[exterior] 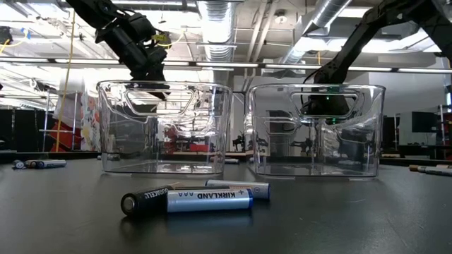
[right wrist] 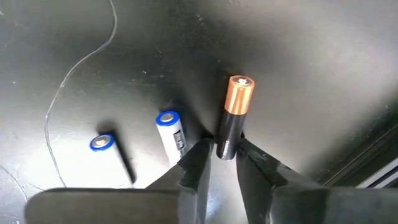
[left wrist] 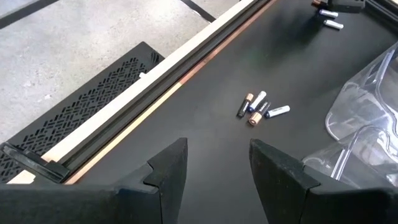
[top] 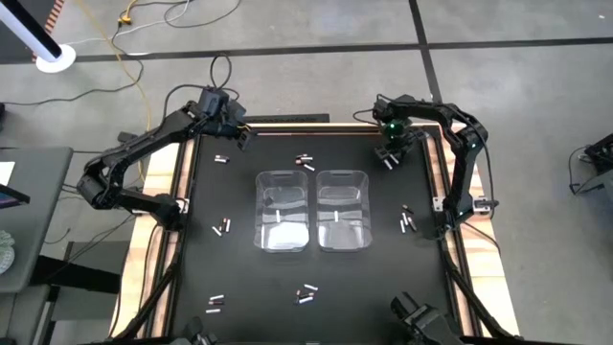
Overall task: Sort batteries
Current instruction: Put the black battery into the right transparent bin
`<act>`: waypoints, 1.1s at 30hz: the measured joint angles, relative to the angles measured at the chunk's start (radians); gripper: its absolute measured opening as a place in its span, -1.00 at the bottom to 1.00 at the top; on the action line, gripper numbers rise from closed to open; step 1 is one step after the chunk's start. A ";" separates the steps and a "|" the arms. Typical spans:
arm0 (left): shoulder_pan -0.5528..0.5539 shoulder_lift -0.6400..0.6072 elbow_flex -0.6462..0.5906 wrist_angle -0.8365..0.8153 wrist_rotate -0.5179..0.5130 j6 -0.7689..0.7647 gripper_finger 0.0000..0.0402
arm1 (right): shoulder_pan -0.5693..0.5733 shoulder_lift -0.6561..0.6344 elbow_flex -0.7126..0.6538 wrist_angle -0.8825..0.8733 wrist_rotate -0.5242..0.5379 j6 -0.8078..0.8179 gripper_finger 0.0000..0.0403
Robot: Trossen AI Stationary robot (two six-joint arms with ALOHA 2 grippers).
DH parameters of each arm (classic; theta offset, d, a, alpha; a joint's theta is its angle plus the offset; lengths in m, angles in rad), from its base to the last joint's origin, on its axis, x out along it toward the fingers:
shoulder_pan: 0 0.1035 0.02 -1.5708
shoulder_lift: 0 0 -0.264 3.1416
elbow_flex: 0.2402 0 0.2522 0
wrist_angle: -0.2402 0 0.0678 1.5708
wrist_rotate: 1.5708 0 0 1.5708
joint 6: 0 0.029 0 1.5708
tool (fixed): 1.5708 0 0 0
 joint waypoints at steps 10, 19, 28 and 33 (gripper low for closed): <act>0.000 0.000 0.000 -0.006 0.000 0.000 -0.16 | 0.001 0.000 0.000 -0.003 -0.001 -0.025 -0.82; 0.000 0.000 0.000 -0.006 0.000 -0.002 -0.16 | 0.011 0.007 0.037 -0.051 -0.002 -0.032 -0.82; 0.000 0.000 0.000 -0.005 0.000 -0.002 -0.16 | 0.090 0.007 0.092 -0.141 -0.020 -0.105 -0.82; 0.000 0.000 0.000 -0.004 0.000 -0.001 -0.16 | 0.115 0.006 0.128 -0.142 -0.013 -0.093 -0.82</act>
